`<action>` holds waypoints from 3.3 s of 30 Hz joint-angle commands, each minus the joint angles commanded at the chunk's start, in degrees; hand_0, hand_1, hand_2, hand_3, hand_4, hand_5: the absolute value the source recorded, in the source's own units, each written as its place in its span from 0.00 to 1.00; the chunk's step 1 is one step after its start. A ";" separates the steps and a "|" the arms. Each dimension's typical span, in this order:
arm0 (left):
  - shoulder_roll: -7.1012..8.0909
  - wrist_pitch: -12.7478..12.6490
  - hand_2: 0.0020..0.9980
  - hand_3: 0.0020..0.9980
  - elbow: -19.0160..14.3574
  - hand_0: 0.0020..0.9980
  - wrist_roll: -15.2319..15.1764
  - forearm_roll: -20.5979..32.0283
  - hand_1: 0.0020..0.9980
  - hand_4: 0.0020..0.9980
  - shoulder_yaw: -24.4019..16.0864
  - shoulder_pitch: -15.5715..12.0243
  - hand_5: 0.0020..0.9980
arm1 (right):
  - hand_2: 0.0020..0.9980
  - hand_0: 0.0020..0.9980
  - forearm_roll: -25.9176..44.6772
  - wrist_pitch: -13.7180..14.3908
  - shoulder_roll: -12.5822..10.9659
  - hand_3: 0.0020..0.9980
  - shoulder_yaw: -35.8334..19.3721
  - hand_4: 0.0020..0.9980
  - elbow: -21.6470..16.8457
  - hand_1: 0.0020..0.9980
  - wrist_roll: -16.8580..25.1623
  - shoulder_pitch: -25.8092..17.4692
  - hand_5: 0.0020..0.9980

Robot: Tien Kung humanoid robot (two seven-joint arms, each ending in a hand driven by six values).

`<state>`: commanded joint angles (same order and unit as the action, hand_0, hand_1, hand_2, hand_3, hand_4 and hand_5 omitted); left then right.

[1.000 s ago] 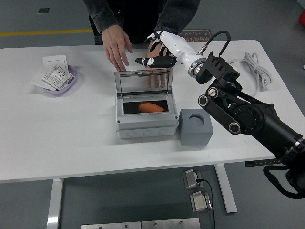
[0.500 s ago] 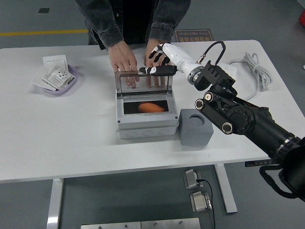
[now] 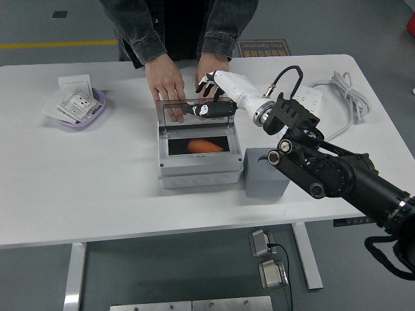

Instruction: Pick up the cylinder from the cube,place it in the box,flap close box

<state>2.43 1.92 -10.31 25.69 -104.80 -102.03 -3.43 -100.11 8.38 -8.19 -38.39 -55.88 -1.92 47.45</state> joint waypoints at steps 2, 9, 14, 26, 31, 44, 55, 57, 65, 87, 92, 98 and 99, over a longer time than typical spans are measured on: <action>-0.05 -0.01 0.66 0.67 0.00 0.64 -0.01 0.04 0.69 0.77 0.02 0.00 0.50 | 0.55 0.47 -0.34 0.00 -0.58 0.62 -0.04 0.95 -1.51 0.43 -0.25 -0.43 0.64; -0.08 -0.06 0.66 0.67 0.00 0.64 -0.16 0.56 0.69 0.77 0.44 -0.07 0.50 | 0.55 0.42 -0.27 0.16 -2.64 0.62 0.96 0.95 -5.64 0.43 -0.82 -2.51 0.64; -0.11 -0.10 0.66 0.67 0.00 0.64 -0.24 0.75 0.69 0.77 0.55 -0.11 0.50 | 0.55 0.41 -0.11 0.27 -3.69 0.62 2.21 0.94 -7.58 0.42 -0.96 -4.20 0.63; -0.22 -0.12 0.67 0.67 0.00 0.64 -0.30 0.65 0.69 0.77 0.43 -0.16 0.51 | 0.55 0.38 -1.54 -0.07 -5.93 0.62 3.13 0.94 -13.50 0.42 -2.26 -6.28 0.63; -0.29 -0.09 0.67 0.67 0.00 0.64 -0.30 0.64 0.69 0.77 0.41 -0.19 0.51 | 0.55 0.38 -1.55 -0.14 -6.80 0.62 3.82 0.94 -15.29 0.42 -2.63 -7.32 0.63; -0.44 -0.03 0.67 0.67 0.00 0.64 -0.20 0.11 0.69 0.78 -0.29 -0.25 0.51 | 0.56 0.34 -3.22 -1.04 -8.22 0.63 -2.50 0.93 -18.20 0.42 -2.96 -12.61 0.62; -0.29 -0.06 0.67 0.67 0.00 0.64 0.30 -1.48 0.69 0.78 -2.65 -1.20 0.51 | 0.56 0.34 -4.82 0.80 -7.70 0.63 -20.80 0.93 -27.50 0.41 -0.33 -25.69 0.61; -0.33 -0.08 0.67 0.67 0.00 0.64 0.33 -1.51 0.69 0.78 -2.84 -1.28 0.51 | 0.56 0.34 -2.79 1.51 -7.19 0.63 -24.48 0.93 -27.32 0.41 1.02 -27.74 0.61; -0.37 -0.13 0.67 0.67 0.00 0.64 0.21 -0.93 0.69 0.78 -2.59 -1.01 0.51 | 0.55 0.34 12.23 3.02 -5.96 0.62 -37.66 0.93 -20.09 0.41 10.43 -33.43 0.61; 0.06 0.16 0.67 0.67 0.00 0.64 0.13 -1.72 0.69 0.78 -3.14 -1.10 0.51 | 0.59 0.33 30.13 3.11 -4.07 0.63 -40.34 0.93 -17.56 0.40 14.22 -34.36 0.64; -0.30 0.32 0.67 0.67 0.00 0.64 -0.08 -1.95 0.69 0.77 -3.38 -1.07 0.51 | 0.58 0.33 31.01 3.39 -4.48 0.62 -39.86 0.93 -18.28 0.40 14.47 -34.22 0.64; -0.38 0.41 0.67 0.67 0.00 0.64 -0.54 -3.20 0.69 0.77 -4.52 -1.26 0.51 | 0.58 0.33 30.65 3.84 -5.05 0.63 -39.56 0.92 -18.69 0.40 14.29 -34.02 0.65; -0.45 0.41 0.67 0.67 0.00 0.64 -0.60 -3.18 0.69 0.77 -4.52 -1.29 0.51 | 0.58 0.33 30.60 3.87 -5.09 0.63 -39.62 0.92 -18.83 0.40 14.31 -34.10 0.65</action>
<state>1.99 2.33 -10.31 25.08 -107.97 -106.55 -4.73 -69.51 12.25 -13.28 -78.02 -74.71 12.39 13.35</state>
